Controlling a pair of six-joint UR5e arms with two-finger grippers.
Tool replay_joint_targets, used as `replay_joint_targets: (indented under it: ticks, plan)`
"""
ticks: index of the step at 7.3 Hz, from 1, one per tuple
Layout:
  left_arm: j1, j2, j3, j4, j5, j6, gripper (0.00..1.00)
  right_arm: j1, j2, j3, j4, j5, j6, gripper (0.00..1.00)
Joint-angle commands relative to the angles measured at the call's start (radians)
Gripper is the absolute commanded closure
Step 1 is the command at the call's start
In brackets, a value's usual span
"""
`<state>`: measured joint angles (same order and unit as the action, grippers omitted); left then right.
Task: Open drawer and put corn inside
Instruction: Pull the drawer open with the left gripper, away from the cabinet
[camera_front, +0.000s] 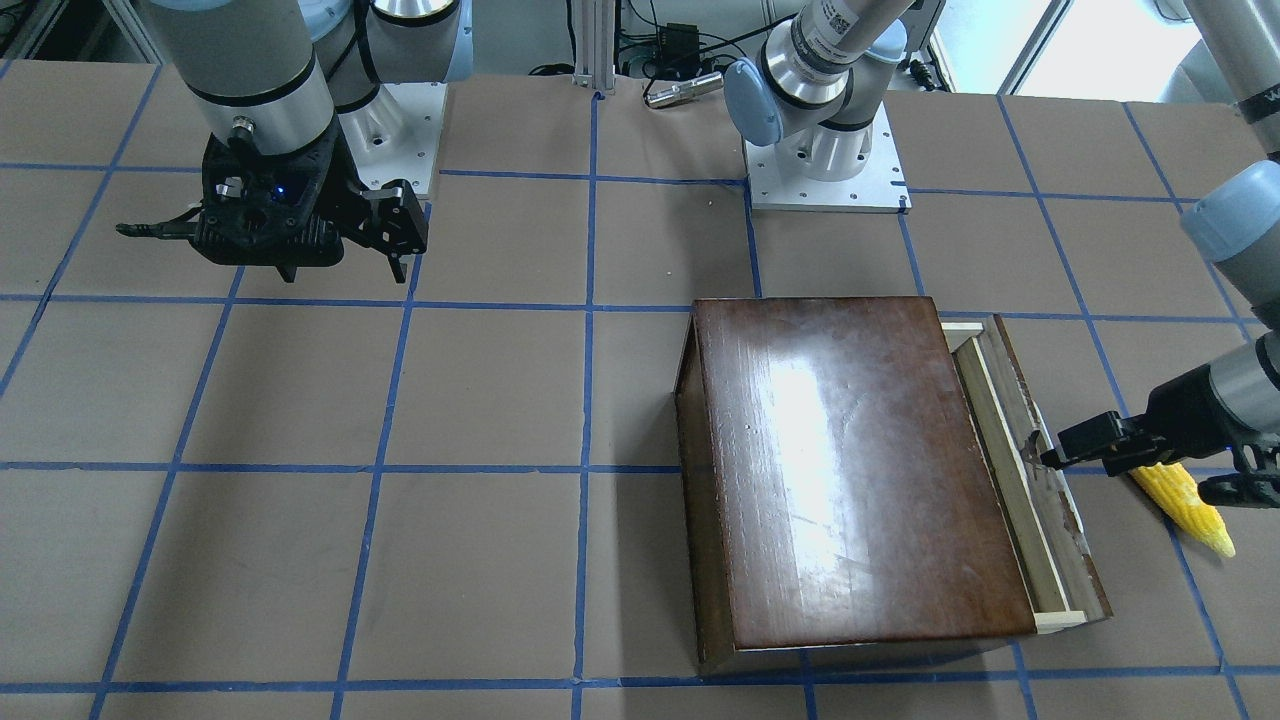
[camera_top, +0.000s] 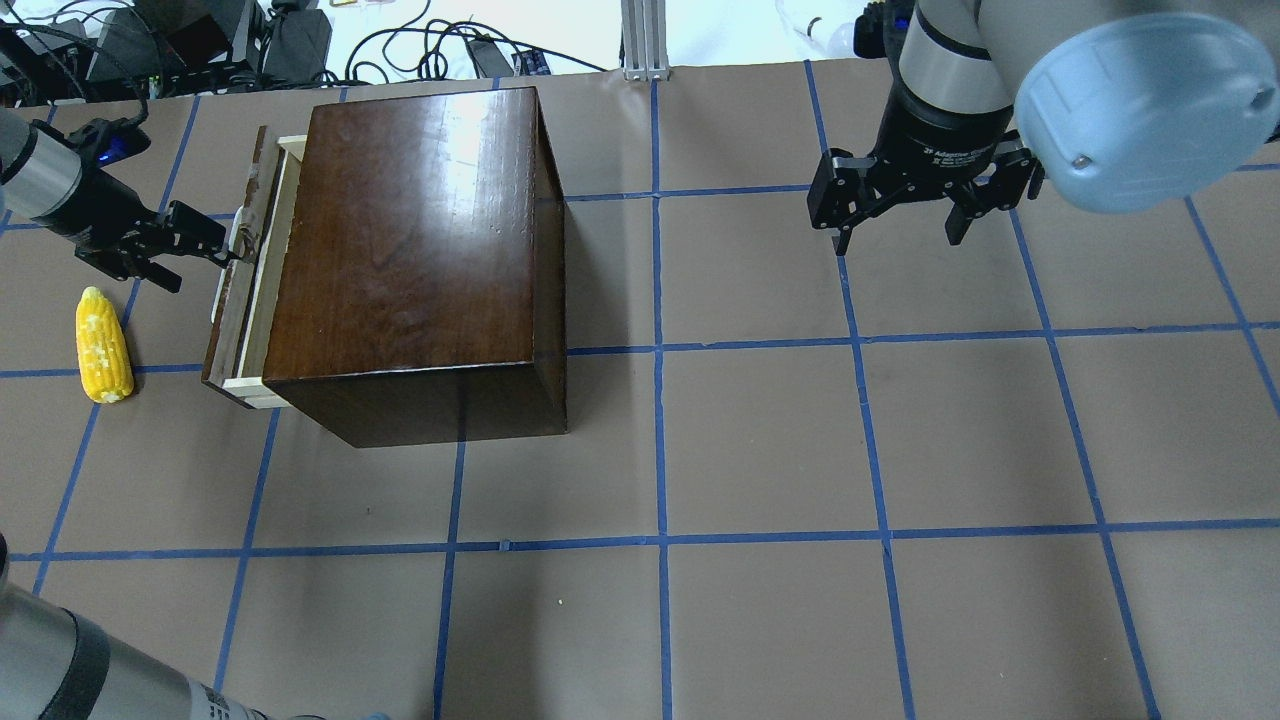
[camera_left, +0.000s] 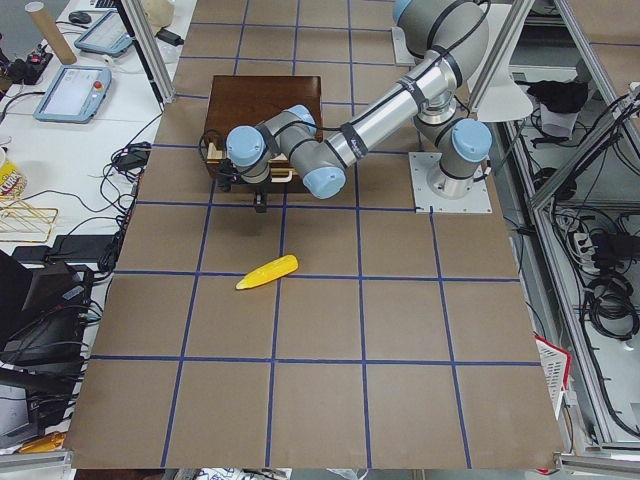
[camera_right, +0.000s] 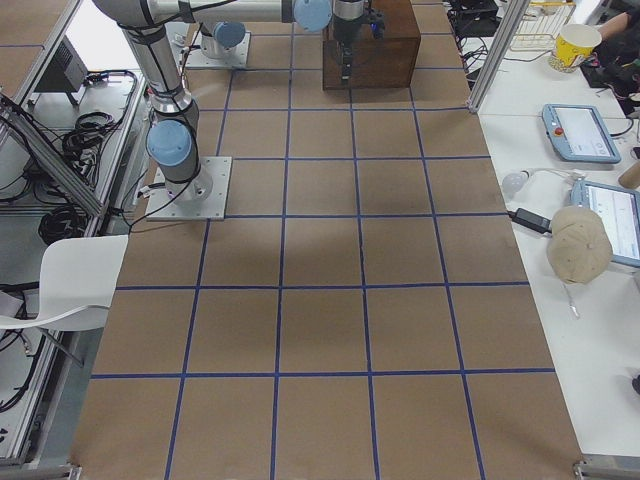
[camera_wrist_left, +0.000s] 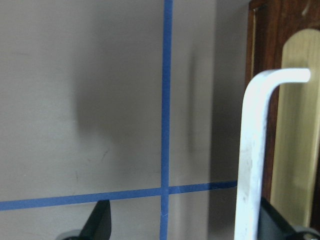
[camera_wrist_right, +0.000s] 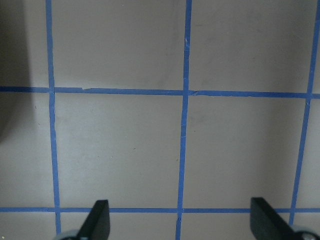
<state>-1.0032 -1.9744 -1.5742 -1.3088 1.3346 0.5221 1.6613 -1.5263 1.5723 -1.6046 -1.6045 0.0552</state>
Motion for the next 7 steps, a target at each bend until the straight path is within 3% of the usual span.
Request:
replay_joint_targets:
  ticks: [1, 7]
  plan:
    - [0.014, 0.0, 0.002, 0.0, 0.0, 0.004, 0.0, 0.0, 0.0, 0.0, 0.0, 0.0, 0.0, 0.0]
    - [0.025, 0.014, 0.013, -0.001, 0.008, 0.016, 0.0, 0.0, 0.0, 0.0, 0.0, 0.0, 0.0, 0.0]
